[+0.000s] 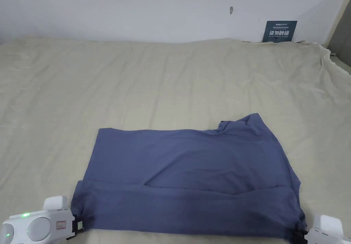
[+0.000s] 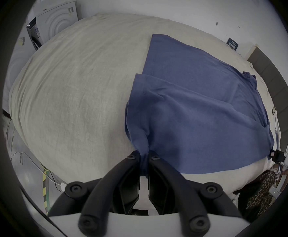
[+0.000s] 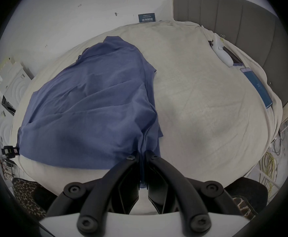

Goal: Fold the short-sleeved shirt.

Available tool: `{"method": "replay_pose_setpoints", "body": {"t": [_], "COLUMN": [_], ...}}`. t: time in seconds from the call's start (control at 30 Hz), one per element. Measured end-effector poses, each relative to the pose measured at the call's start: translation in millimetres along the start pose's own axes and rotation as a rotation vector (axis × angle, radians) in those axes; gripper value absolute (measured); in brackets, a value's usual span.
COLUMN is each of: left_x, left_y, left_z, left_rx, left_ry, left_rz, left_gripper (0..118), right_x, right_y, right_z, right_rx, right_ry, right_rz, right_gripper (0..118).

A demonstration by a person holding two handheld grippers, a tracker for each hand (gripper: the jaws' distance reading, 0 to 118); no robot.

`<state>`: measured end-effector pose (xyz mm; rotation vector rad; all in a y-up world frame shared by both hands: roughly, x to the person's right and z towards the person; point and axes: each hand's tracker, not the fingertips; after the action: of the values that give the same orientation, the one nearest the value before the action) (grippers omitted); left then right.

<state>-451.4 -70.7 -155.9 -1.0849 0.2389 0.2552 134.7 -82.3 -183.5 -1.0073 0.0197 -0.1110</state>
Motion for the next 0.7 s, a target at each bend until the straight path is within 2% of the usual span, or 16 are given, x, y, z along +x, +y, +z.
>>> {"method": "replay_pose_setpoints", "body": {"t": [0.07,0.1,0.13,0.17,0.2,0.23,0.27,0.4,0.6,0.67,0.7], "left_x": [2.9,4.5,5.7,6.8,8.8,9.4,11.6,32.7,67.1,77.6,82.5], "left_y": [0.3,1.8,4.3,6.3,8.7,12.1,16.1,38.1,53.3,55.4,56.4], "left_z": [3.0,7.3,11.5,17.9,28.5,39.4,53.8,109.6,155.4,159.6,160.4], "left_rx": [0.002,-0.004,-0.013,-0.013,0.022,0.079,0.147,0.343,0.611,0.662,0.679], "left_ry": [0.007,0.007,0.003,0.000,-0.017,-0.043,-0.073,-0.089,-0.041,-0.023,-0.018], "left_rz": [0.000,0.009,0.017,0.030,0.047,0.063,0.076,0.013,-0.069,-0.097,-0.101], "left_gripper": [8,14,25,40,58,75,82,84,83,71,58], "right_x": [3.7,3.0,1.7,-2.8,-5.5,-7.9,-11.2,-29.3,-55.8,-64.7,-67.5], "right_y": [1.5,3.6,7.2,11.2,16.6,22.1,30.7,61.2,86.7,88.3,89.1], "right_z": [3.4,8.5,14.4,26.1,38.2,49.4,63.8,120.3,164.5,170.8,171.2], "right_rx": [0.003,0.009,0.019,0.044,0.093,0.142,0.186,0.383,0.611,0.669,0.692], "right_ry": [0.001,-0.003,-0.013,-0.028,-0.031,-0.027,-0.016,0.038,0.047,0.037,0.031], "right_rz": [0.003,-0.003,-0.003,0.011,0.025,0.028,0.026,0.045,0.112,0.131,0.146], "right_gripper": [5,9,21,41,61,75,75,75,74,72,67]}}
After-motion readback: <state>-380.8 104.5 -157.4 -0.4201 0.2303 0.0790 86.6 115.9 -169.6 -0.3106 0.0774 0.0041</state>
